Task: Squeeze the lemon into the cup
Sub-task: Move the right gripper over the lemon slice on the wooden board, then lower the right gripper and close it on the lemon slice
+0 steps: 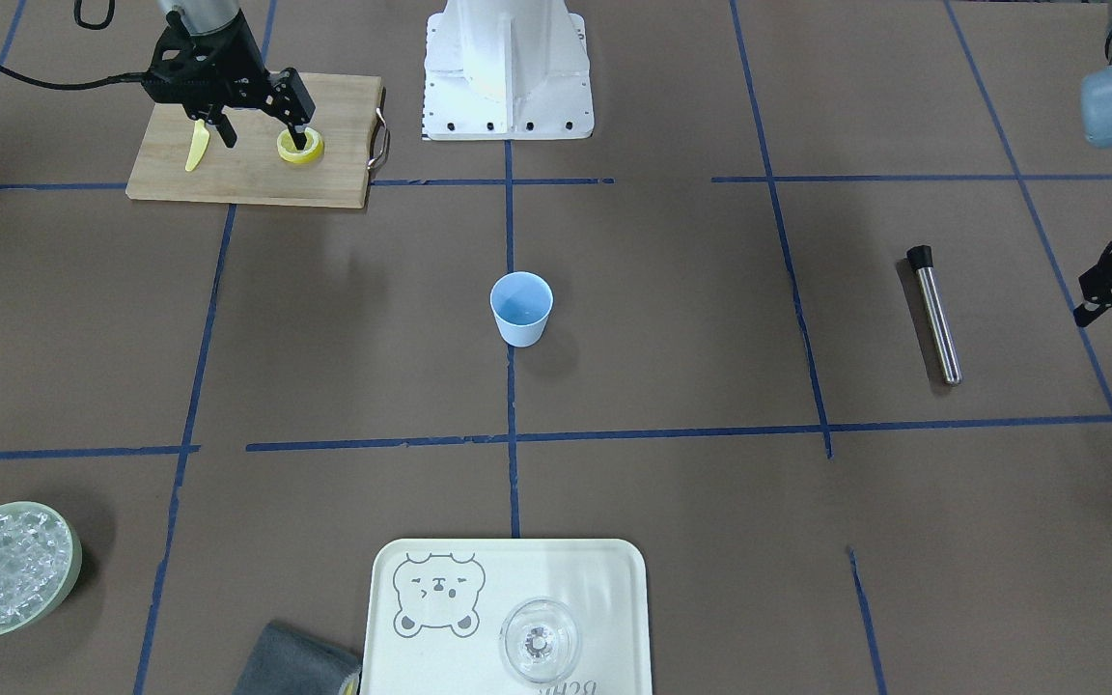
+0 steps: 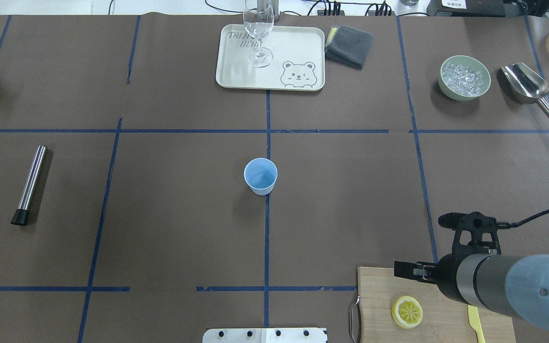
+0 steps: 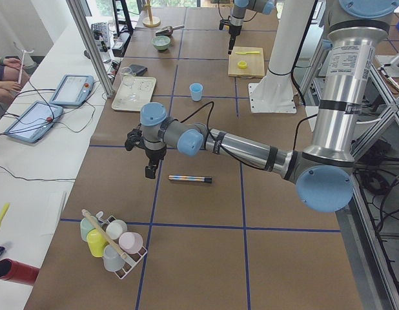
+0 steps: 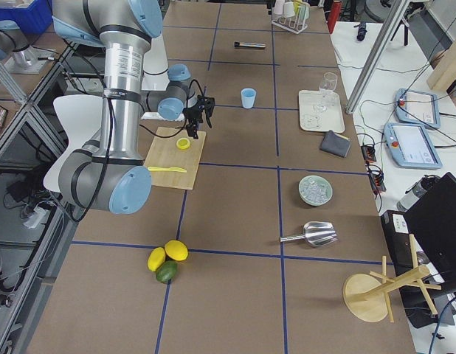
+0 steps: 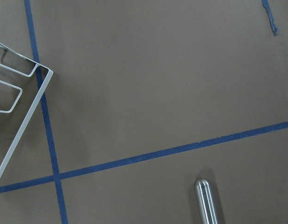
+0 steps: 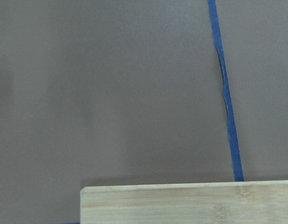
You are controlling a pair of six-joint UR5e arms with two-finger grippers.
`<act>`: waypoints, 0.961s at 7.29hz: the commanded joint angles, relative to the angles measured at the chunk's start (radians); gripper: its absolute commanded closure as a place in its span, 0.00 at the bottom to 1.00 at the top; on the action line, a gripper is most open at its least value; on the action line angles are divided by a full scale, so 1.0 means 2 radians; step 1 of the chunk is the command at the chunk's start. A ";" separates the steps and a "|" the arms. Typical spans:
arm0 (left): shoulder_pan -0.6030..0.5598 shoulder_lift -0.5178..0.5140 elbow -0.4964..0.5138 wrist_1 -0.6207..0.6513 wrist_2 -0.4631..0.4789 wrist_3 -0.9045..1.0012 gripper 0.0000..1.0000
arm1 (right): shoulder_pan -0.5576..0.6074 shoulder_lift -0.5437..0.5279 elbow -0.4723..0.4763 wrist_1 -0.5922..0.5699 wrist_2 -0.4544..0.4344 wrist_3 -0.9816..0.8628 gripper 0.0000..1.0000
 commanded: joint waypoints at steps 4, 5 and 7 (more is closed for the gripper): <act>0.000 -0.002 0.002 0.000 -0.001 0.000 0.00 | -0.100 0.005 -0.054 0.041 -0.109 0.030 0.00; 0.000 -0.002 0.002 0.000 -0.001 0.000 0.00 | -0.100 0.017 -0.067 0.041 -0.109 0.030 0.00; 0.000 -0.002 0.002 0.000 -0.001 0.000 0.00 | -0.099 0.017 -0.072 0.041 -0.109 0.029 0.00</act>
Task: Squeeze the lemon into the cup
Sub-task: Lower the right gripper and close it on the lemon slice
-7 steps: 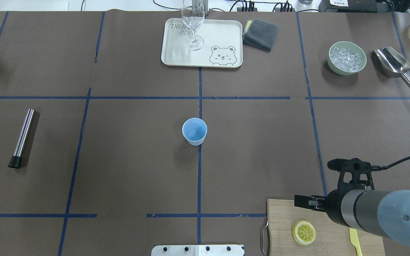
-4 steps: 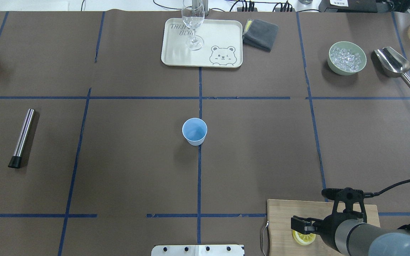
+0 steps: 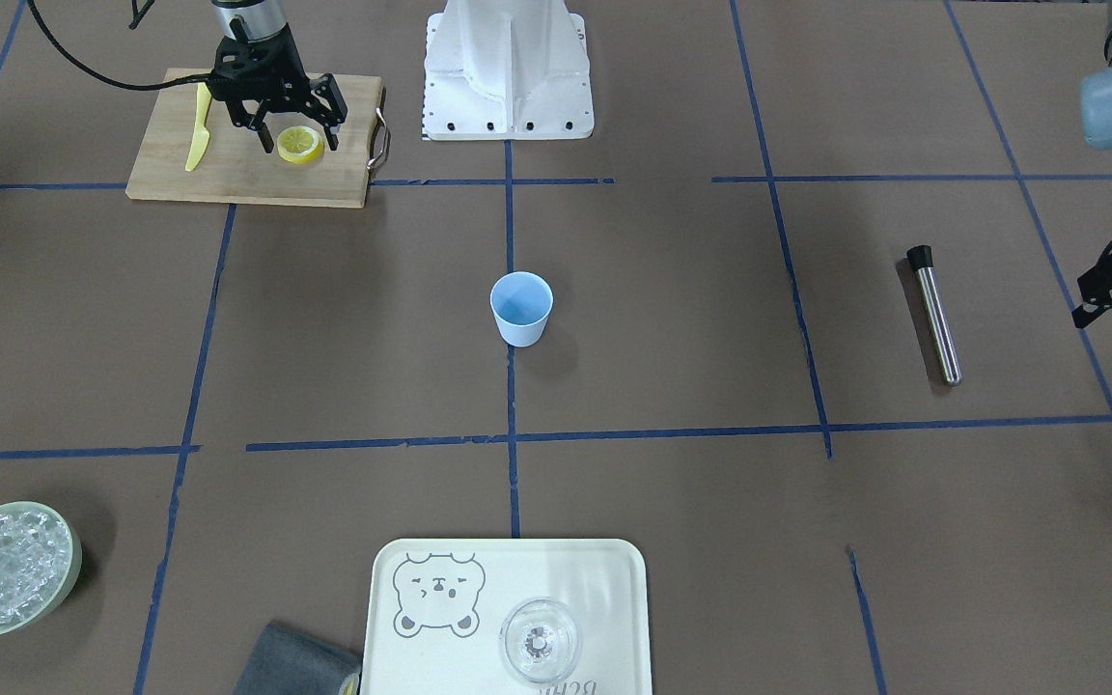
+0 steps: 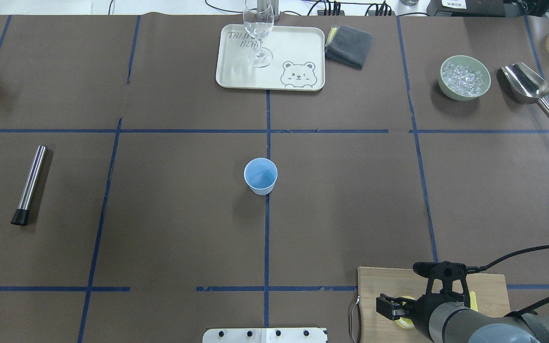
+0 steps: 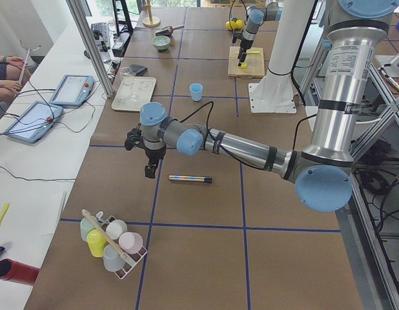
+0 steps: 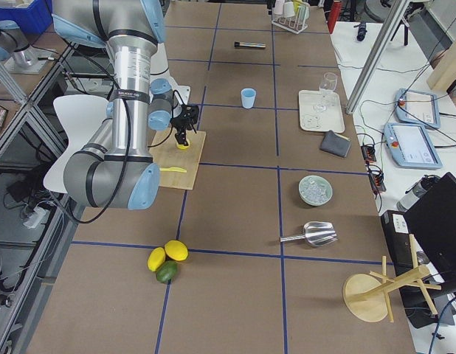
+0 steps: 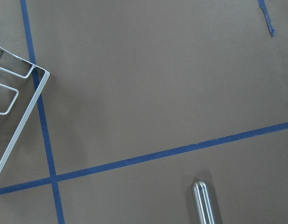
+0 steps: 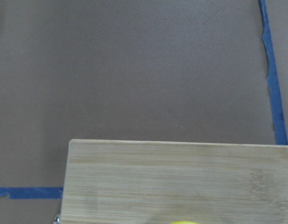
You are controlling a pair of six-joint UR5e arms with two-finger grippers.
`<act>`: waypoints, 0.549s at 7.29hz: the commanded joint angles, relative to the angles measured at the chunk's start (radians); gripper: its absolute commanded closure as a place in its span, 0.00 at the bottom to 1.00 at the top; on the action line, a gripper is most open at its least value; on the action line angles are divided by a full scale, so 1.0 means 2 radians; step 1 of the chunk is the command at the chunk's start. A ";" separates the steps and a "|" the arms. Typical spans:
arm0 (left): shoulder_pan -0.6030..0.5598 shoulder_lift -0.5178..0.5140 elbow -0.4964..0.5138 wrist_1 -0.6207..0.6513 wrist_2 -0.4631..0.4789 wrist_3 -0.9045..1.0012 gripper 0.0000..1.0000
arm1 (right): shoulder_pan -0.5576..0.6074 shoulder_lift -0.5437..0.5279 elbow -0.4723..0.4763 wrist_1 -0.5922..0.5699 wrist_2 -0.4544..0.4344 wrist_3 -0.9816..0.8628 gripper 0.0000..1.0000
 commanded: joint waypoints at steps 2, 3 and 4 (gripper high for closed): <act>0.000 0.000 0.000 0.000 0.000 0.001 0.00 | -0.003 0.001 -0.004 -0.001 0.001 0.000 0.00; 0.000 0.000 0.001 0.000 0.000 0.002 0.00 | -0.005 0.000 -0.004 -0.002 0.002 0.000 0.00; 0.000 0.000 0.001 0.000 0.000 0.002 0.00 | -0.005 0.000 -0.004 -0.003 0.004 0.000 0.00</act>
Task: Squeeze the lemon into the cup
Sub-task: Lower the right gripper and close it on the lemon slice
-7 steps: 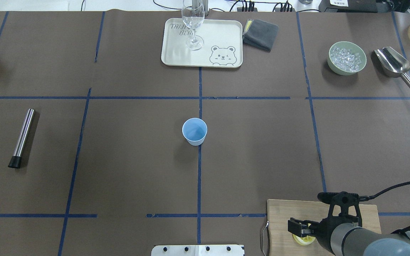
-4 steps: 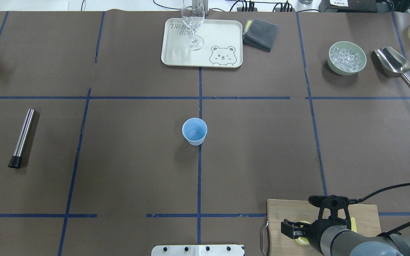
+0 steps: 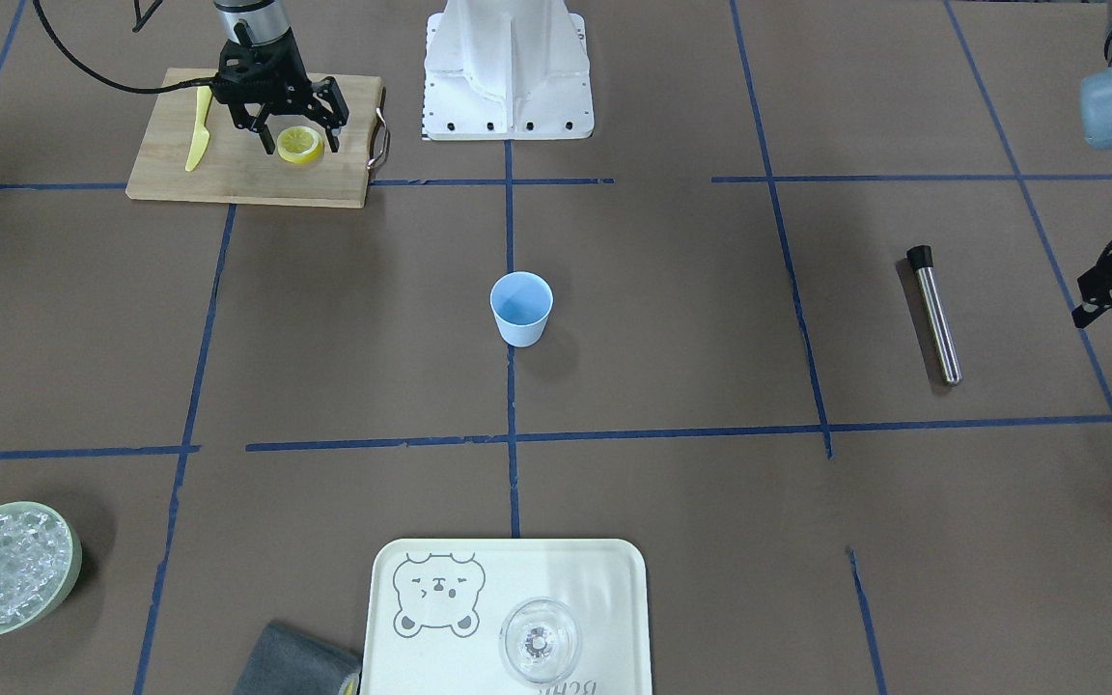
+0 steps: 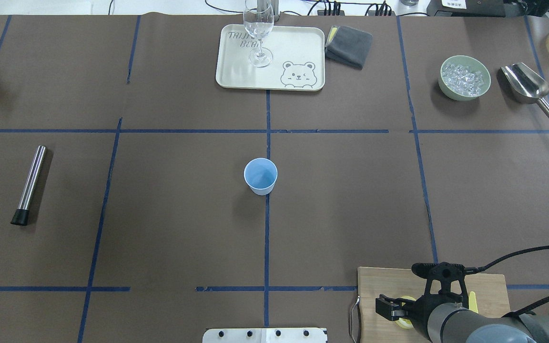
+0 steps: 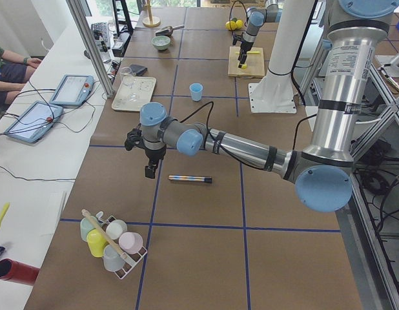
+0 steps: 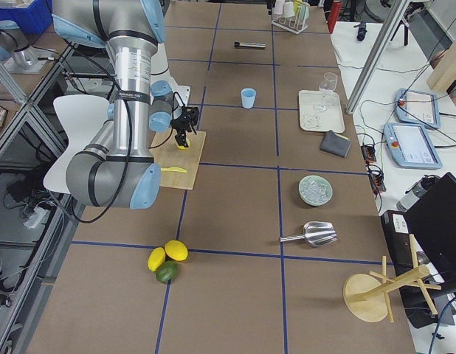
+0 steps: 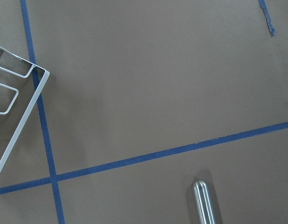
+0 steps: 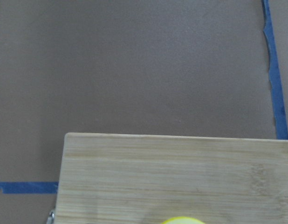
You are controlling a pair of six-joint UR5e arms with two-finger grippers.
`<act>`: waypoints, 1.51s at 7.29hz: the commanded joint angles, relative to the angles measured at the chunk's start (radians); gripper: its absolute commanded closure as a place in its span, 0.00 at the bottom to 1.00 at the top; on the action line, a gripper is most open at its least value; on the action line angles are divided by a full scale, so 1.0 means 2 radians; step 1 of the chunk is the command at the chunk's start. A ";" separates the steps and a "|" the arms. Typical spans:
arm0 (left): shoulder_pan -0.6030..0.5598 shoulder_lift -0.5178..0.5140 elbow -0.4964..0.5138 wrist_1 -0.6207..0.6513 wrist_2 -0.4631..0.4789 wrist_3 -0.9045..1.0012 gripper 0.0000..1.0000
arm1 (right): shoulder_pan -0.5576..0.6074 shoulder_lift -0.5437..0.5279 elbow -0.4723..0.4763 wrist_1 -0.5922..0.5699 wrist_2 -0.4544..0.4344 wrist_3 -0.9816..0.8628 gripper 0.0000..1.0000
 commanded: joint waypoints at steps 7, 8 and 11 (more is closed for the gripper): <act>-0.001 0.002 0.001 -0.001 -0.001 0.002 0.00 | -0.004 -0.003 -0.001 -0.005 0.009 0.000 0.07; -0.001 0.002 0.001 0.000 -0.001 0.002 0.00 | -0.004 -0.003 -0.001 -0.005 0.010 -0.001 0.09; -0.001 0.002 0.001 0.000 -0.001 0.002 0.00 | -0.003 -0.003 0.000 -0.005 0.014 -0.001 0.26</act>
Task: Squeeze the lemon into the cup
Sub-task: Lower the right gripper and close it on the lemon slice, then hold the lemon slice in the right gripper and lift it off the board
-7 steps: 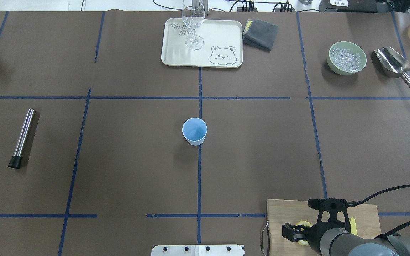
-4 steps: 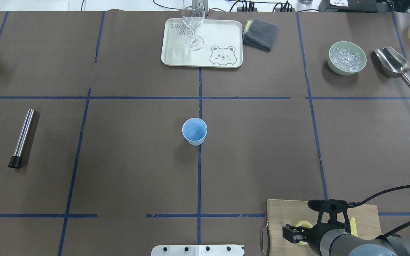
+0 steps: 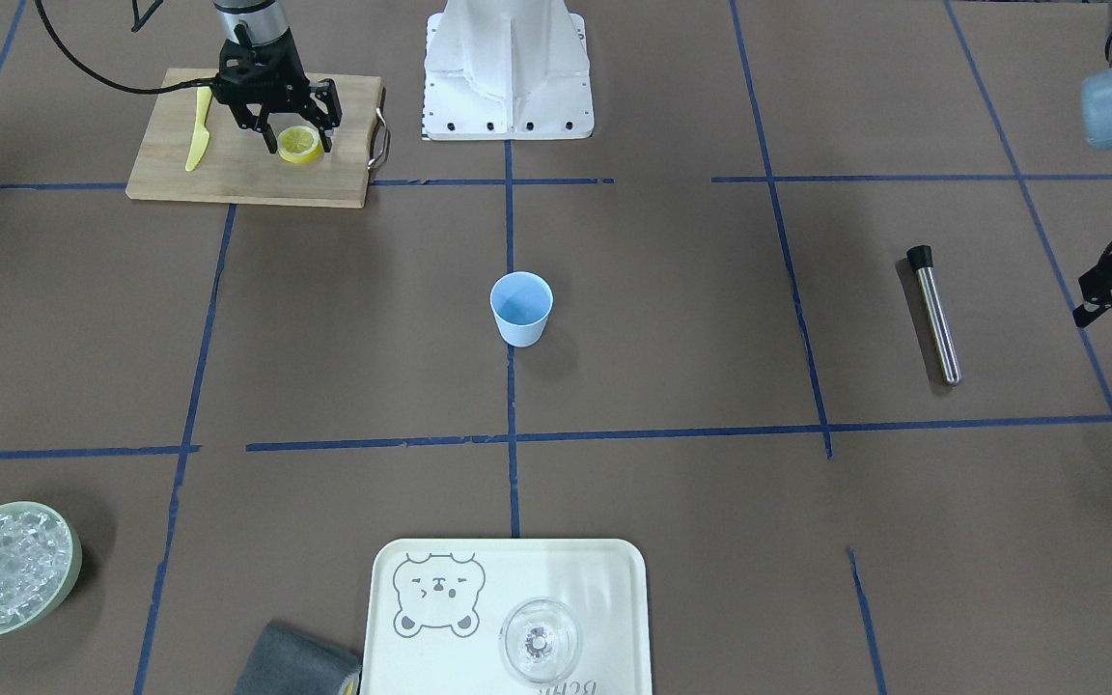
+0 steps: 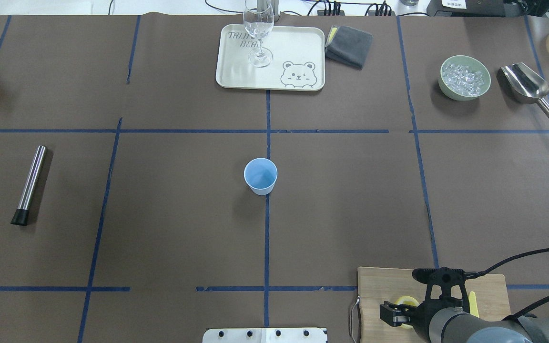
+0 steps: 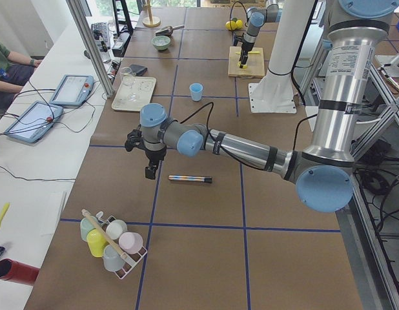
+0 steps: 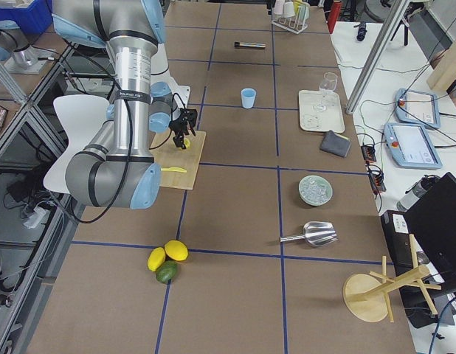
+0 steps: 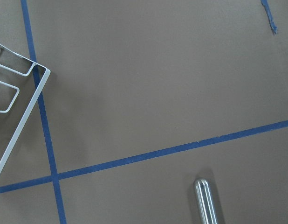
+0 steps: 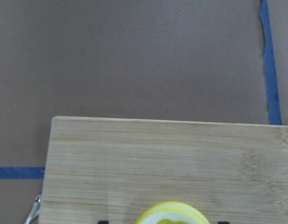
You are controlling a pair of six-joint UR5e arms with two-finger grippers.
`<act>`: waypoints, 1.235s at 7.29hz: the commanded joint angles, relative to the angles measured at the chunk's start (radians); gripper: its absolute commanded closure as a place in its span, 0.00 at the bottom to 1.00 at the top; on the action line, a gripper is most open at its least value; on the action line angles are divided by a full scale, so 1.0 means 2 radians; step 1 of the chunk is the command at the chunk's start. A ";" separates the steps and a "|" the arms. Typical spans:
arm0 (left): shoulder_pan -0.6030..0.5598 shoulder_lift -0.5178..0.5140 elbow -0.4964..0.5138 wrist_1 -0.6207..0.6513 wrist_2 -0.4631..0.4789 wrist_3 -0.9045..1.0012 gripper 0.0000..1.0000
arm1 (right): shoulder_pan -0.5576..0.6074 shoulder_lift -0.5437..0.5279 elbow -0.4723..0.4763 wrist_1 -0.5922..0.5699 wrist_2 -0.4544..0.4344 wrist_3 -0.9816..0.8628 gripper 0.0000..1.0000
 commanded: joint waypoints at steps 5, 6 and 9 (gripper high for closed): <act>0.000 0.000 -0.001 0.000 0.000 0.000 0.00 | 0.001 -0.001 0.001 0.000 0.002 0.000 0.27; 0.000 0.000 -0.003 0.001 0.000 0.000 0.00 | 0.001 -0.001 0.001 0.000 0.003 0.000 0.23; 0.000 0.000 -0.006 0.002 0.000 0.000 0.00 | 0.000 -0.003 0.001 -0.001 0.010 0.000 0.14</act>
